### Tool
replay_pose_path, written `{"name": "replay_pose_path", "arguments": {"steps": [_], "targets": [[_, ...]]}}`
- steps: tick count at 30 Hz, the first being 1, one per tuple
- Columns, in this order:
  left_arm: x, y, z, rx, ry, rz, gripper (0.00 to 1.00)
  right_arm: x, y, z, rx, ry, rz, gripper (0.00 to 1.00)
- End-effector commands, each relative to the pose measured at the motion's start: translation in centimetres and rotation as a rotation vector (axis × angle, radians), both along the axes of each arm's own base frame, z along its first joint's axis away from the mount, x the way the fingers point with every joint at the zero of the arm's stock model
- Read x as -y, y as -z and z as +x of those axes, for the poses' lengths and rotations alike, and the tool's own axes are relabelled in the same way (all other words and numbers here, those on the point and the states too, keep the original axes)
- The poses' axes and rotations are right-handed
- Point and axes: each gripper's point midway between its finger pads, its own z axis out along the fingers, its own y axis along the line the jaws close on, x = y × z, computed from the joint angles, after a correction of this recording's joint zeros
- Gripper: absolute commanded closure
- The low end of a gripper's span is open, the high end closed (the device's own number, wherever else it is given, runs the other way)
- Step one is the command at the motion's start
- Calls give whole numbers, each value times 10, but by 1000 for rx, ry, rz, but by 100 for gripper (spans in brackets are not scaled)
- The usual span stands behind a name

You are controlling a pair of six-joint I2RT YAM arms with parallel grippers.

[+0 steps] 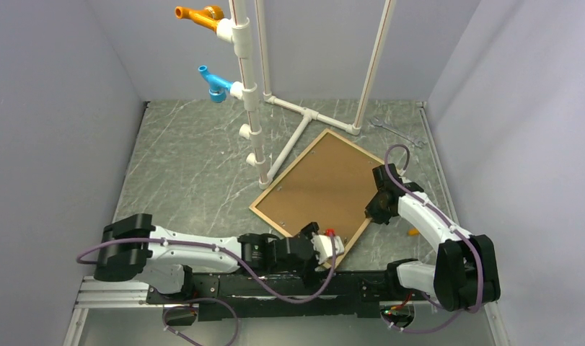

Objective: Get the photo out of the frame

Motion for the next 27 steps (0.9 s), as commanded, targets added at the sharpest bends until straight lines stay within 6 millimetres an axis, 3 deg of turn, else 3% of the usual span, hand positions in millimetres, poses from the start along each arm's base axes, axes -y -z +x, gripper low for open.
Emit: {"name": "replay_pose_path", "arguments": {"steps": [1,8,27], "targets": [[19,-12,-1,190,78,27,1,-16,-30,13,51,-34,74,100],[31,16,-21,308,130,161,1,-22,-44,12,83,-32,117,100],[32,48,-10,669,21,373,2,-30,-47,10,69,-33,167,100]]}}
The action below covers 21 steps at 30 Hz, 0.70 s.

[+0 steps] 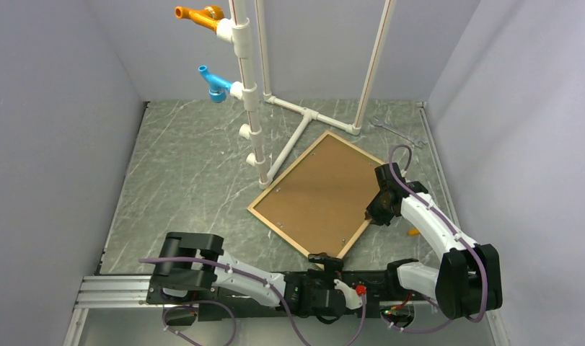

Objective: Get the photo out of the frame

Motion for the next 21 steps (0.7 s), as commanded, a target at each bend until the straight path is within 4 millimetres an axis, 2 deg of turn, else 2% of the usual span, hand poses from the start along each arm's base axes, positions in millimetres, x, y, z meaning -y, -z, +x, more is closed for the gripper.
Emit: {"name": "replay_pose_path", "arguments": {"steps": [1,4,7,13,17,18,21], "targets": [[5,-18,10,125,-48,-25,4,-21,-29,22,100,-9,107,100],[3,-22,15,162,-79,-29,12,-20,-28,21,99,-9,107,100],[3,-24,21,203,-103,-17,32,-21,-31,21,105,-11,112,100],[9,-21,16,184,-65,-14,55,-21,-35,25,146,-39,109,100],[10,-35,15,159,-74,-61,83,-27,-41,28,200,-122,122,100],[10,-39,15,150,-77,-77,86,-25,-43,29,215,-132,111,96],[8,-53,14,118,-90,-121,87,-15,-56,34,288,-150,56,62]]}}
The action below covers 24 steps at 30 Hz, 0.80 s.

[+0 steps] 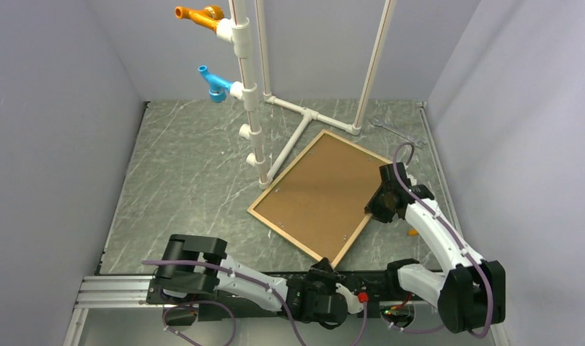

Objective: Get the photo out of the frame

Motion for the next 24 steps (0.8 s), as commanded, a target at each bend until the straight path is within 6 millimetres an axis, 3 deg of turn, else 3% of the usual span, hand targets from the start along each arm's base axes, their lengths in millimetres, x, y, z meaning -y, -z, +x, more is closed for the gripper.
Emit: {"name": "replay_pose_path", "arguments": {"steps": [1,7,8,12,20,22,24], "targets": [[10,-52,6,-74,-85,-218,87,-12,-43,25,211,-91,39,53],[3,-81,6,-144,-112,-308,90,0,-82,31,375,-76,1,5],[3,-88,5,-156,-108,-328,90,-1,-89,33,408,-85,9,2],[-2,-107,5,-191,-104,-378,90,-9,-105,38,445,-119,52,1],[-10,-139,1,-266,-83,-483,91,-36,-98,44,449,-149,222,2],[-13,-143,1,-278,-81,-497,91,-43,-106,50,481,-165,261,6],[-15,-145,1,-286,-76,-501,91,-47,-112,54,496,-167,282,19]]}}
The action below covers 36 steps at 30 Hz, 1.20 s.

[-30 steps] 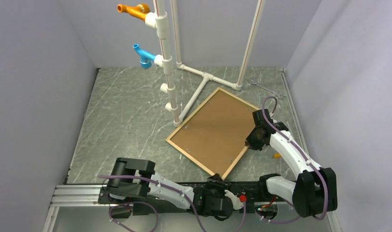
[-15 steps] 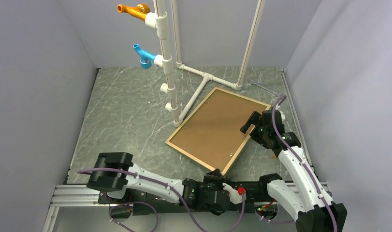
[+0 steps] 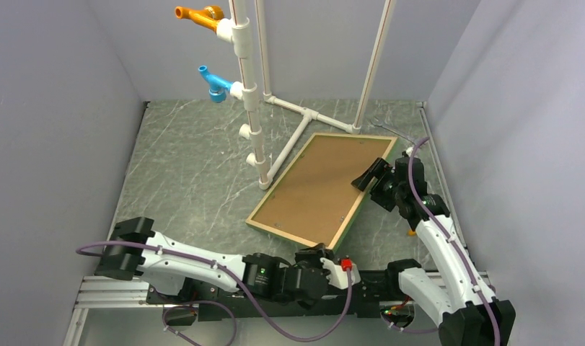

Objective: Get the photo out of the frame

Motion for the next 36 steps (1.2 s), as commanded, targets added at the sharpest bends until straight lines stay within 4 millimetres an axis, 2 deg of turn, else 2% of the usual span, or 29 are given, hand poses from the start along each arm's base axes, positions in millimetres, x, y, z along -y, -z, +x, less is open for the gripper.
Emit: {"name": "replay_pose_path", "arguments": {"steps": [1,3,8,11,14,15,21,22,24,26,33,36], "targets": [[3,-29,-4,-90,-14,-162,91,-18,-31,19,104,-34,109,25],[3,-30,-4,-95,-7,-166,90,-23,-34,21,104,-32,143,34],[3,-32,0,-84,-13,-153,89,-37,-34,23,73,-30,246,47],[3,-33,0,-89,-12,-162,85,-33,-33,20,37,14,240,69],[1,-34,3,-89,-35,-165,72,-31,-39,15,18,40,253,95],[-1,-33,5,-88,-44,-164,68,-33,-43,13,19,37,263,100],[-6,-29,10,-79,-76,-156,46,-33,-55,6,-11,69,294,100],[-7,-28,11,-78,-82,-152,38,-33,-57,6,-17,76,303,100],[-8,-25,11,-77,-88,-142,3,-35,-60,5,-20,80,317,100],[-9,-20,12,-75,-97,-132,1,-33,-64,5,-23,88,314,100],[-19,-13,29,33,-181,-65,1,-32,-75,4,-17,87,302,100],[-14,-8,32,87,-171,-26,6,-31,-76,4,-19,95,305,100]]}}
